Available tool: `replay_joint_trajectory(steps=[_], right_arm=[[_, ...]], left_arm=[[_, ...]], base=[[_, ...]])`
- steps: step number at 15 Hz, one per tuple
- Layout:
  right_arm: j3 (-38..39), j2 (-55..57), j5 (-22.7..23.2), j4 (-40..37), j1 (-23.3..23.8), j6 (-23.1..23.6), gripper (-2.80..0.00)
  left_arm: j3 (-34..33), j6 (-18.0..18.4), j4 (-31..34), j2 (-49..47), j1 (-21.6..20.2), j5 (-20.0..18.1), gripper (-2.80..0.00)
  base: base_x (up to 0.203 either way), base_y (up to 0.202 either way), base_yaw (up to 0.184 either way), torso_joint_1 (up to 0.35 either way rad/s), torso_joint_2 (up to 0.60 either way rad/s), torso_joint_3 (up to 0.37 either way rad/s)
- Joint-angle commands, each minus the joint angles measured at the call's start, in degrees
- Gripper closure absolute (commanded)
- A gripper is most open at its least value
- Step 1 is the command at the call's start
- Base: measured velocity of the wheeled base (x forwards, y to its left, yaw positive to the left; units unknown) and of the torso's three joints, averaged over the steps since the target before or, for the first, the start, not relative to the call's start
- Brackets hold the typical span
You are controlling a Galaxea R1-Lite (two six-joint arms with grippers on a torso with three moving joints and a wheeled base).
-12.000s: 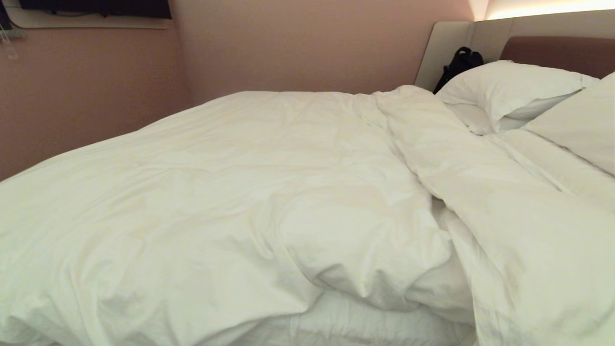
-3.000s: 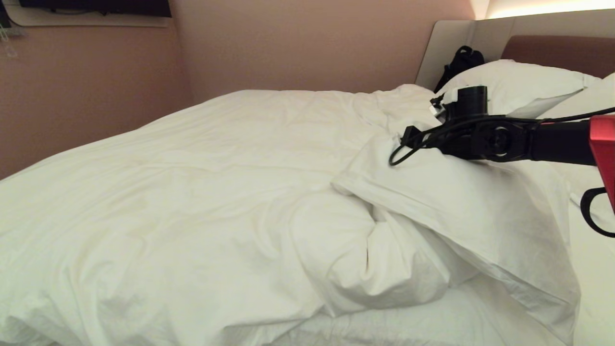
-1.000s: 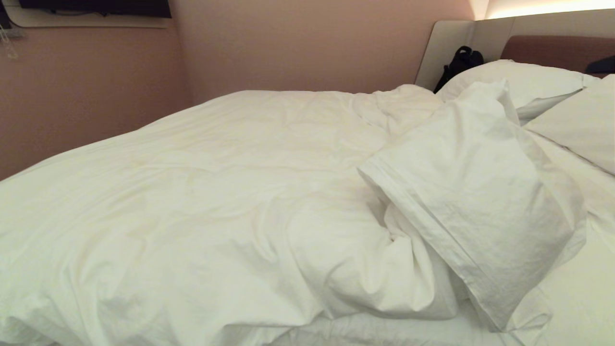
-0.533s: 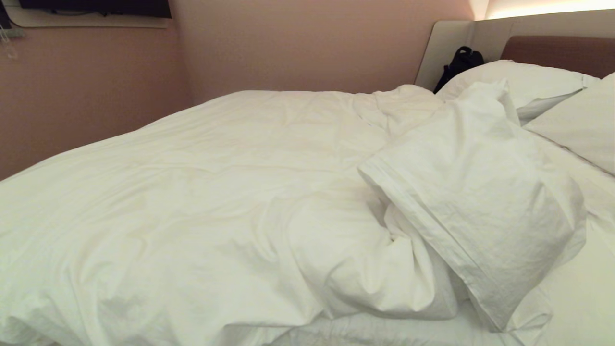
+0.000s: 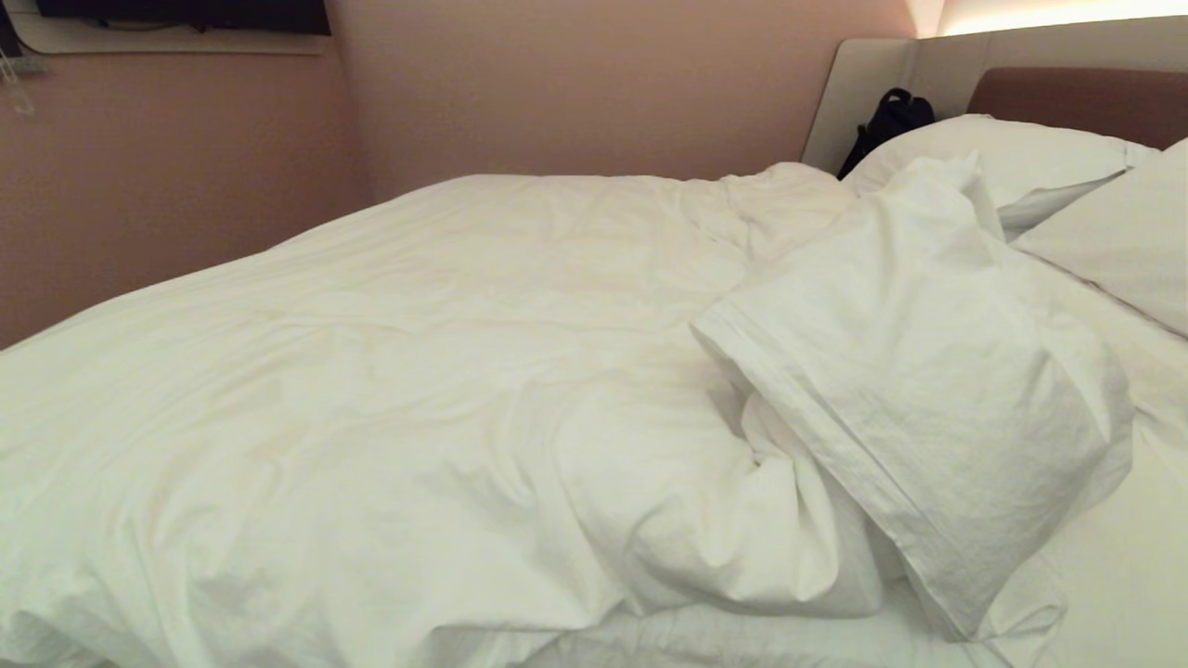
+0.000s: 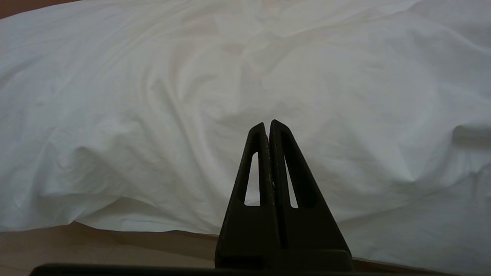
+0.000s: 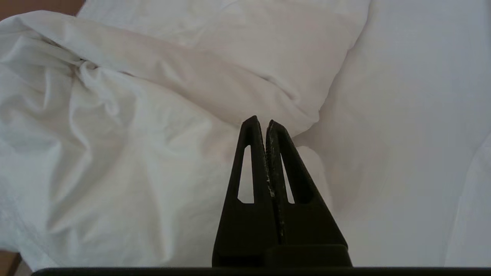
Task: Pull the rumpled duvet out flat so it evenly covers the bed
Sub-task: Flatten the corners of the folded blanket
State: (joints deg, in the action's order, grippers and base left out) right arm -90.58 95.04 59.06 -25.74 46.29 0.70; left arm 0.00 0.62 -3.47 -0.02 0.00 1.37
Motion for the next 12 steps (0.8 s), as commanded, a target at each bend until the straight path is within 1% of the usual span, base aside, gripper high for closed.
replay_joint_trajectory(steps=[1,3,4,5,7,9,10,11,12], right_arm=[[-0.15,5.76,13.43,3.02,2.04,1.97,0.0],[-0.13,8.87,17.92,4.69,4.02,5.84,0.0],[0.15,9.65,18.89,4.82,4.38,7.77,0.0],[0.51,10.09,19.15,4.83,4.59,9.24,0.0],[2.43,10.7,19.15,4.82,4.6,14.4,0.0],[5.41,10.89,19.08,4.82,4.67,21.36,0.0],[6.67,11.21,19.08,4.82,4.64,23.79,0.0],[7.73,11.77,19.09,4.82,4.6,26.0,0.0],[8.21,12.37,19.25,4.82,4.6,26.7,0.0]], left_arm=[[0.0,-0.01,-0.04,0.02,0.0,0.04,0.0],[0.0,-0.01,-0.04,0.02,0.0,0.04,0.0],[0.0,-0.01,-0.04,0.02,0.0,0.04,0.0],[0.0,-0.01,-0.04,0.02,0.0,0.04,0.0],[0.0,-0.01,-0.04,0.02,0.0,0.04,0.0],[0.0,-0.01,-0.04,0.02,0.0,0.04,0.0],[0.0,-0.01,-0.04,0.02,0.0,0.04,0.0],[0.0,-0.01,-0.04,0.02,0.0,0.04,0.0],[0.0,-0.01,-0.04,0.02,0.0,0.04,0.0]], base=[[0.0,0.0,0.0,0.0,0.0,0.0],[0.0,0.0,0.0,0.0,0.0,0.0],[0.0,0.0,0.0,0.0,0.0,0.0],[0.0,0.0,0.0,0.0,0.0,0.0],[0.0,0.0,0.0,0.0,0.0,0.0],[0.0,0.0,0.0,0.0,0.0,0.0],[0.0,0.0,0.0,0.0,0.0,0.0],[0.0,0.0,0.0,0.0,0.0,0.0],[0.0,0.0,0.0,0.0,0.0,0.0]])
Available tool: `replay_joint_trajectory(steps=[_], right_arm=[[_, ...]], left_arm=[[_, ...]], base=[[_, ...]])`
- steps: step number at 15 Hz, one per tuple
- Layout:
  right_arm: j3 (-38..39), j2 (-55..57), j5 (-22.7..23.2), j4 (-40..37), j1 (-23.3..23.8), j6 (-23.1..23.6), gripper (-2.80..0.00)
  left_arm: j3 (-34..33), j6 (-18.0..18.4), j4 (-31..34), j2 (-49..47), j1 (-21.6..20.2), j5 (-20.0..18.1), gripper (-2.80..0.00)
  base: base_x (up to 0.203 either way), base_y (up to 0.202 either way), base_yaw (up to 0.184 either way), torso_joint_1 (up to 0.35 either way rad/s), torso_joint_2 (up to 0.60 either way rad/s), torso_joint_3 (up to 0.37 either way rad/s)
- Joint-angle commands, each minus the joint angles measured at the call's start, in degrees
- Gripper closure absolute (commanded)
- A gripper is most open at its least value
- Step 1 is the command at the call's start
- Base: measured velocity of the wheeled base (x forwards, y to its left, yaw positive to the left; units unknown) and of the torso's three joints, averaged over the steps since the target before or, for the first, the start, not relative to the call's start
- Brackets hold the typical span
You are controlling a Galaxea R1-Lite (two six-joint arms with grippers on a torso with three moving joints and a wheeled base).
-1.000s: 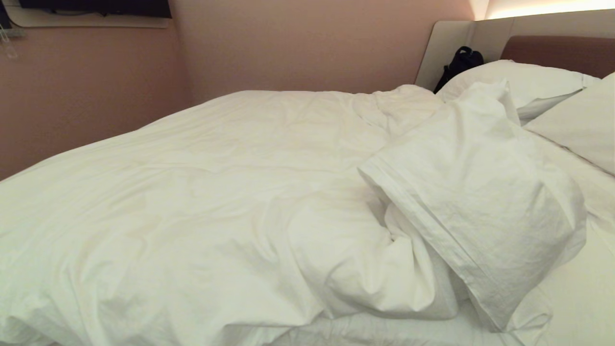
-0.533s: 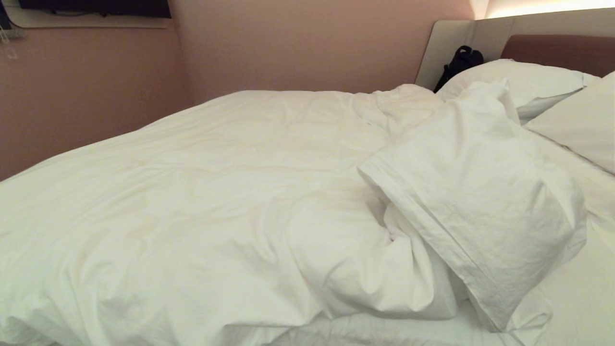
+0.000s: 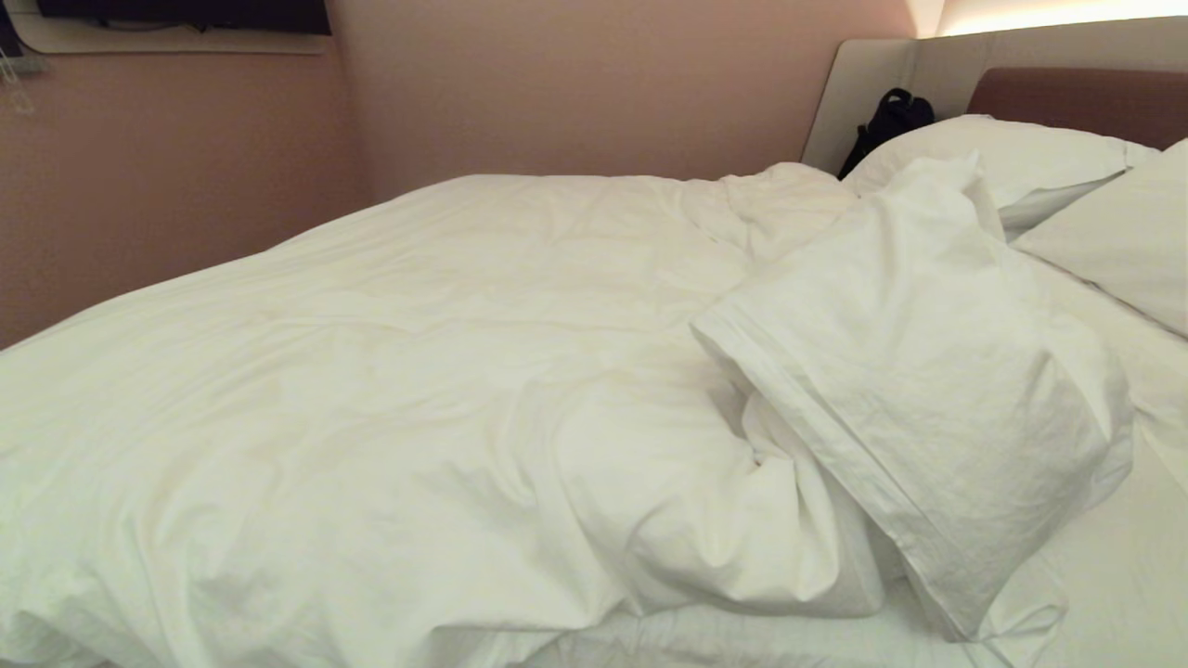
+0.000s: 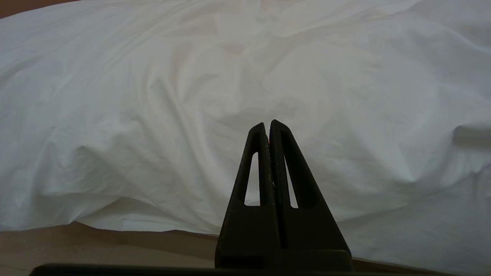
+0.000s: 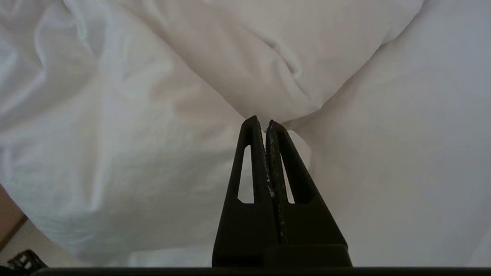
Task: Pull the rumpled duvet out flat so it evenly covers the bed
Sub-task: Flatten the corners of the folded blanket
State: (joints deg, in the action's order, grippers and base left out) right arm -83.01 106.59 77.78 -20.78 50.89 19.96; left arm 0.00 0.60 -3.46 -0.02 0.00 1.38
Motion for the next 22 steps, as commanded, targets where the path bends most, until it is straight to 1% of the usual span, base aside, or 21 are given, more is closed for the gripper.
replay_joint_trajectory(steps=[1,3,7,9,10,12,15,22], right_arm=[[0.68,0.79,0.75,-0.4,0.0,7.53,0.0],[1.18,0.19,2.54,-0.49,0.09,7.37,0.0],[2.34,-0.4,2.46,-0.02,0.09,7.91,0.0],[3.16,-2.07,2.46,0.83,-0.07,9.65,0.0],[4.62,-2.91,2.62,3.19,-0.21,10.19,0.0],[9.03,-4.68,4.49,10.01,-0.63,11.11,0.0],[13.96,-5.72,5.0,18.4,-3.39,11.69,0.0],[15.53,-6.98,5.02,19.12,-3.61,11.77,0.0]], left_arm=[[0.0,0.01,-0.05,0.02,0.0,0.03,0.0],[0.0,0.01,-0.05,0.02,0.0,0.03,0.0],[0.0,0.01,-0.05,0.02,0.0,0.03,0.0],[0.0,0.01,-0.05,0.02,0.0,0.03,0.0],[0.0,0.01,-0.05,0.02,0.0,0.03,0.0],[0.0,0.01,-0.05,0.02,0.0,0.03,0.0],[0.0,0.01,-0.05,0.02,0.0,0.03,0.0],[0.0,0.01,-0.05,0.02,0.0,0.03,0.0]], base=[[0.0,0.0,0.0,0.0,0.0,0.0],[0.0,0.0,0.0,0.0,0.0,0.0],[0.0,0.0,0.0,0.0,0.0,0.0],[0.0,0.0,0.0,0.0,0.0,0.0],[0.0,0.0,0.0,0.0,0.0,0.0],[0.0,0.0,0.0,0.0,0.0,0.0],[0.0,0.0,0.0,0.0,0.0,0.0],[0.0,0.0,0.0,0.0,0.0,0.0]])
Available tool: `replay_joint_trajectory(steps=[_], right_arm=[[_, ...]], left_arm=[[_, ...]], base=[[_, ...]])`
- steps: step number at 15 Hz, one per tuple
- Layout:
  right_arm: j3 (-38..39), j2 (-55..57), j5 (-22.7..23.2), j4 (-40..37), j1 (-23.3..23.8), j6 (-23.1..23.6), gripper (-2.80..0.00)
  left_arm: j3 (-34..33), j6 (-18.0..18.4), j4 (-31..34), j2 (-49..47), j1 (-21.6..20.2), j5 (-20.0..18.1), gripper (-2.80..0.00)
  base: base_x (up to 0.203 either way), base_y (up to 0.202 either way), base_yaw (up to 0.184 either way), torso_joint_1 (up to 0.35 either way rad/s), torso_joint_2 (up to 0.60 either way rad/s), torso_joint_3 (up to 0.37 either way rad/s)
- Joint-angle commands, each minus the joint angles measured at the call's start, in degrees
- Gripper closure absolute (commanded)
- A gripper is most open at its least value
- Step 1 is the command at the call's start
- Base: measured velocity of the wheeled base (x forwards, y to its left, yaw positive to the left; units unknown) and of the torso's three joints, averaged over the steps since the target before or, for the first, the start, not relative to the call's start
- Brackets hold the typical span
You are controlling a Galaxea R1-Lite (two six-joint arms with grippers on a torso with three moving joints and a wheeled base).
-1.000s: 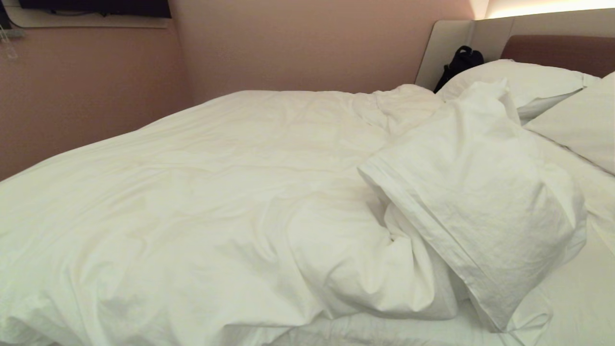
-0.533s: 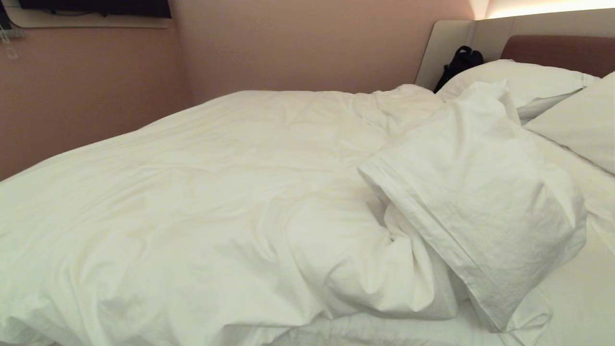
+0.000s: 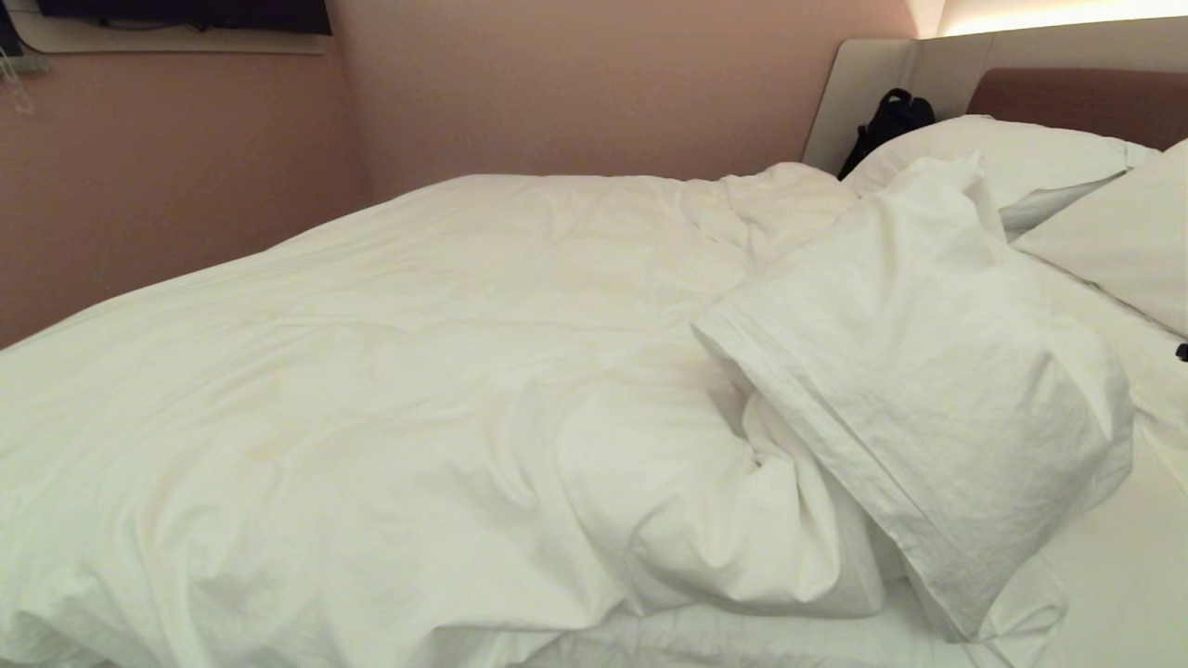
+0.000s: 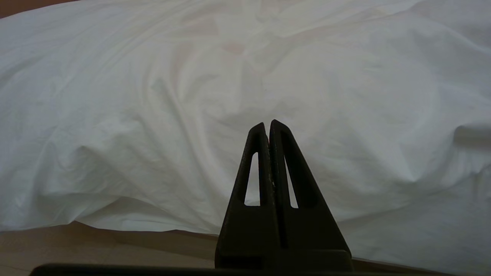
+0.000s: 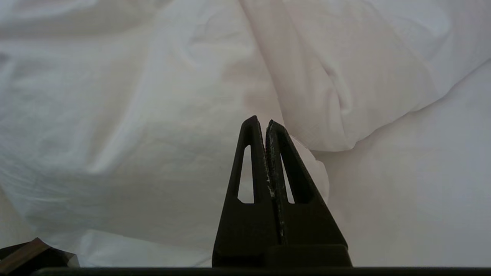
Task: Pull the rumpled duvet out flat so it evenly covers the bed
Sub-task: Flatten the corners of the folded blanket
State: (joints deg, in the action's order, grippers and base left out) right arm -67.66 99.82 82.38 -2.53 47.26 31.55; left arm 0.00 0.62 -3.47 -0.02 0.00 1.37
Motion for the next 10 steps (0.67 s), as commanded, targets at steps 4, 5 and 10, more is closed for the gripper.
replay_joint_trajectory(steps=[4,5,10], right_arm=[[2.97,0.46,0.32,1.21,0.02,0.97,-2.8],[3.51,0.46,0.32,1.21,0.02,0.97,-2.8],[4.38,3.15,0.32,1.28,-0.71,1.13,-2.8]], left_arm=[[0.0,-0.01,-0.04,0.02,0.0,0.04,0.0],[0.0,-0.01,-0.04,0.02,0.0,0.04,0.0],[0.0,-0.01,-0.04,0.02,0.0,0.04,0.0]], base=[[0.0,0.0,0.0,0.0,0.0,0.0],[0.0,0.0,0.0,0.0,0.0,0.0],[0.0,0.0,0.0,0.0,0.0,0.0]])
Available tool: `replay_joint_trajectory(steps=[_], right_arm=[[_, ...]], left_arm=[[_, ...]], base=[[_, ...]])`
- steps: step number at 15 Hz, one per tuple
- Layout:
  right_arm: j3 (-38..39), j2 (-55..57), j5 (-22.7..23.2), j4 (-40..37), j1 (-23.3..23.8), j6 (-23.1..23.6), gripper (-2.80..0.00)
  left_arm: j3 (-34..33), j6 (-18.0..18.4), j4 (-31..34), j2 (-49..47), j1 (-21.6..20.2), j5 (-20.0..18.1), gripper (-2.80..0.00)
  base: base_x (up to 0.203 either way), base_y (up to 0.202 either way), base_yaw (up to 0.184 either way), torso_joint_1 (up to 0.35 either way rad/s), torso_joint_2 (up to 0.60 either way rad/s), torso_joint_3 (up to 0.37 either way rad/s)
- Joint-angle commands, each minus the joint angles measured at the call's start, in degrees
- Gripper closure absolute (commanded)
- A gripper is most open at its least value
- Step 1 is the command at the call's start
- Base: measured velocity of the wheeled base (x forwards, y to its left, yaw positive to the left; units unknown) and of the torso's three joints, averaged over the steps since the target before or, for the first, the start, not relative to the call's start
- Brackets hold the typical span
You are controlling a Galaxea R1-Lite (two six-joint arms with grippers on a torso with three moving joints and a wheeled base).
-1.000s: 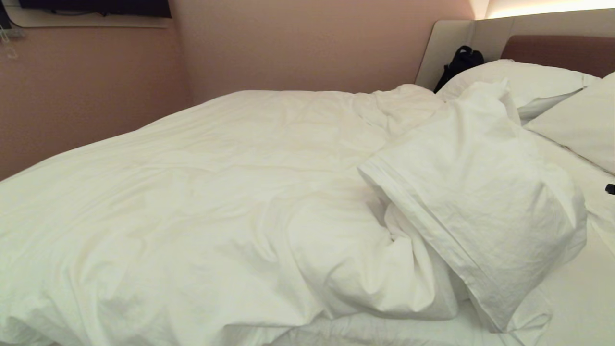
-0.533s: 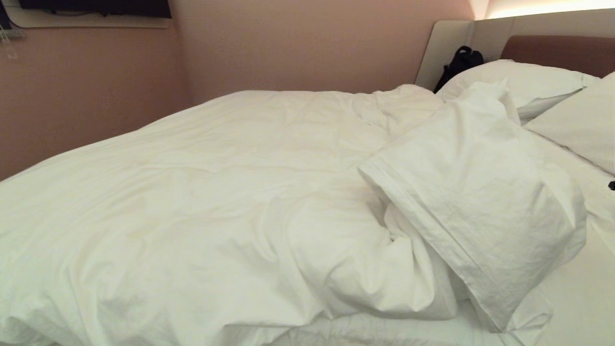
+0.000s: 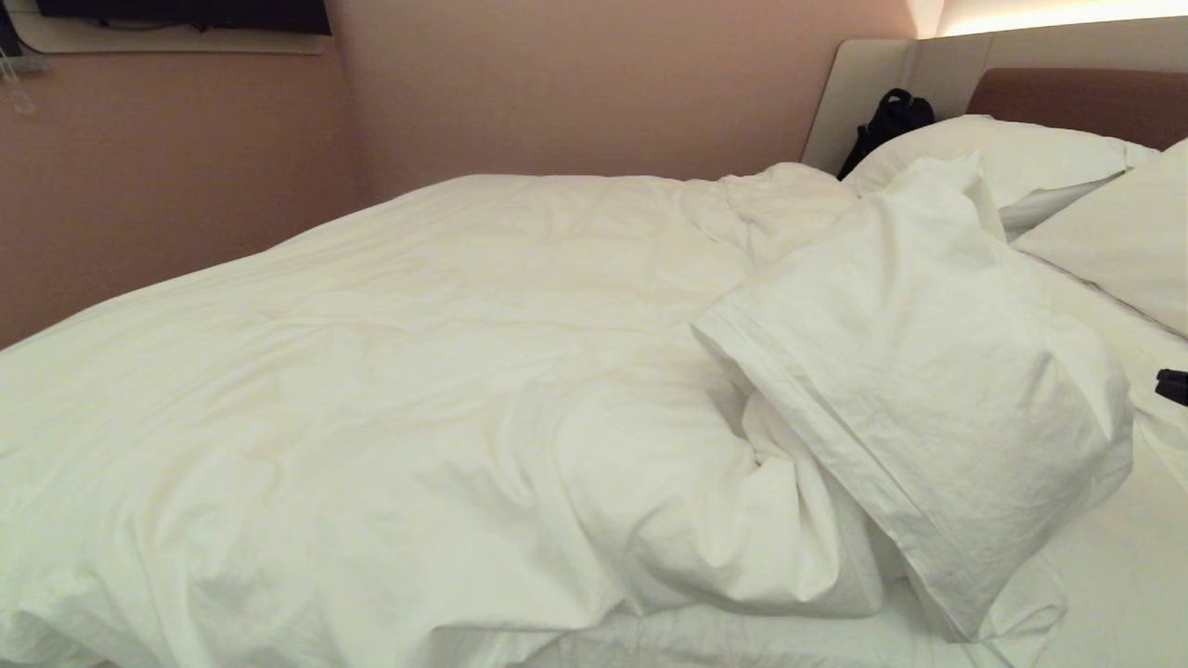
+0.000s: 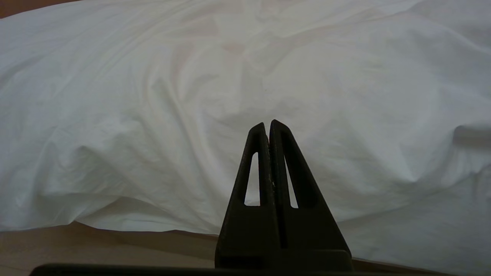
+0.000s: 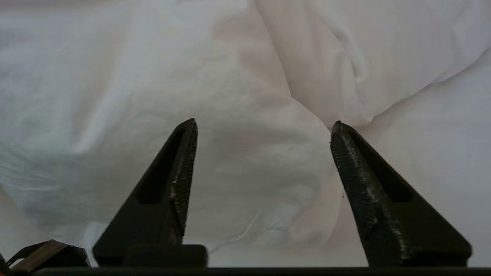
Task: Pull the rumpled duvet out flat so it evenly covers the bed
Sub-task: Flatten the corners of the folded blanket
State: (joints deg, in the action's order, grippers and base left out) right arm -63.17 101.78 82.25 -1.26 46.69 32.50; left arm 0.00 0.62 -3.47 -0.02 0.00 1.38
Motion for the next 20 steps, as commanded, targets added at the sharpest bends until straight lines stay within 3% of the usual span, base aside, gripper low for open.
replay_joint_trajectory(steps=[1,13,20], right_arm=[[-0.19,1.86,0.46,0.02,-0.7,0.15,-2.8],[-1.22,2.96,-0.16,0.03,-6.85,0.23,-2.8],[3.85,-0.39,-0.16,0.03,-10.44,1.07,-2.8]], left_arm=[[0.0,-0.01,-0.04,0.02,0.0,0.03,0.0],[0.0,-0.01,-0.04,0.02,0.0,0.03,0.0],[0.0,-0.01,-0.04,0.02,0.0,0.03,0.0]], base=[[0.0,0.0,0.0,0.0,0.0,0.0],[0.0,0.0,0.0,0.0,0.0,0.0],[0.0,0.0,0.0,0.0,0.0,0.0]])
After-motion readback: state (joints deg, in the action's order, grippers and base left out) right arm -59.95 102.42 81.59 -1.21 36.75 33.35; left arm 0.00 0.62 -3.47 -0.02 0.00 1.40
